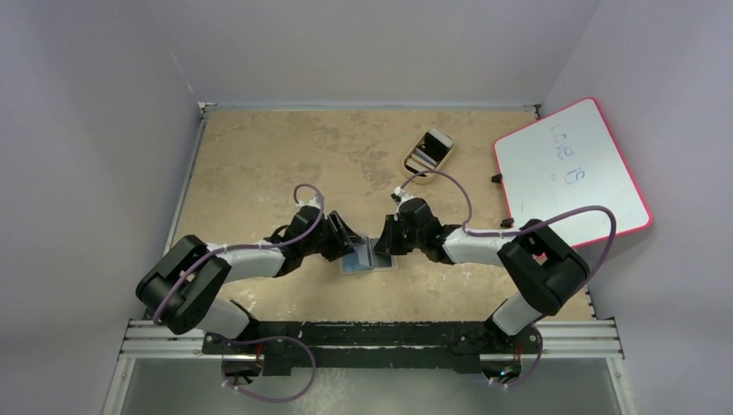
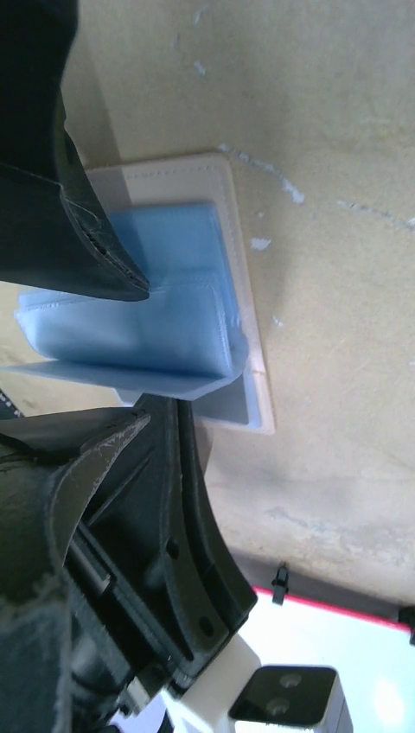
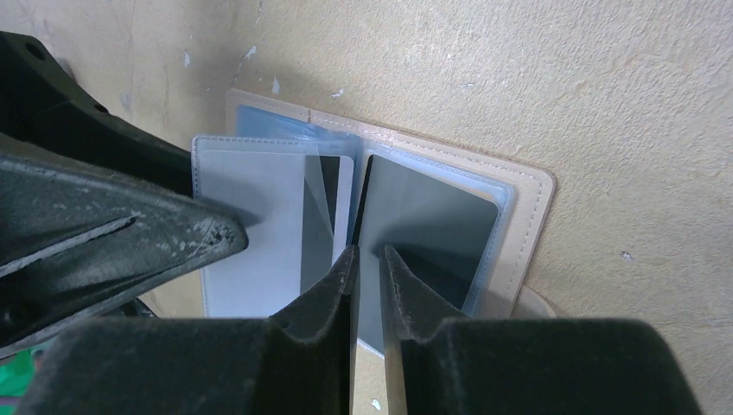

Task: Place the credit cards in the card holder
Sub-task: Turn over the card slot in the card holder, then pick up the credit card from the storage box, then insert the credit card into the card holder.

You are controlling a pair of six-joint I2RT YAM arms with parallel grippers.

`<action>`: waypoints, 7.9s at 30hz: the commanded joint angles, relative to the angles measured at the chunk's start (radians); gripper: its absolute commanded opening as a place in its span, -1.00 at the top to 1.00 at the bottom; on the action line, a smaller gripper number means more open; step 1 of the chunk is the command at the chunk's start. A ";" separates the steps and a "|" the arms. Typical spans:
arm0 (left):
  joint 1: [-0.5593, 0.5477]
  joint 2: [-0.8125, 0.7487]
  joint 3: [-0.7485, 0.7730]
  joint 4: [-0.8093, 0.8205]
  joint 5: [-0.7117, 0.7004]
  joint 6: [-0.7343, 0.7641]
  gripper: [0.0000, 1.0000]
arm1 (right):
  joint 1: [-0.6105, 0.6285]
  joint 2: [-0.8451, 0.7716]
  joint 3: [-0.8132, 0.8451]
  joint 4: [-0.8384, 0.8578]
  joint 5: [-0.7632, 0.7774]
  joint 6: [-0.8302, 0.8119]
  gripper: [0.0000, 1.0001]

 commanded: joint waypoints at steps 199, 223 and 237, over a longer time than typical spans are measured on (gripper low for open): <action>-0.034 -0.239 0.044 -0.321 -0.154 0.280 1.00 | -0.087 -0.224 0.101 0.051 -0.230 -0.008 1.00; -0.036 -0.095 -0.053 -0.199 -0.200 0.191 1.00 | -0.087 -0.113 -0.055 0.111 -0.214 0.088 1.00; -0.036 -0.107 -0.060 -0.241 -0.222 0.186 1.00 | -0.092 -0.055 -0.077 0.130 -0.182 0.103 1.00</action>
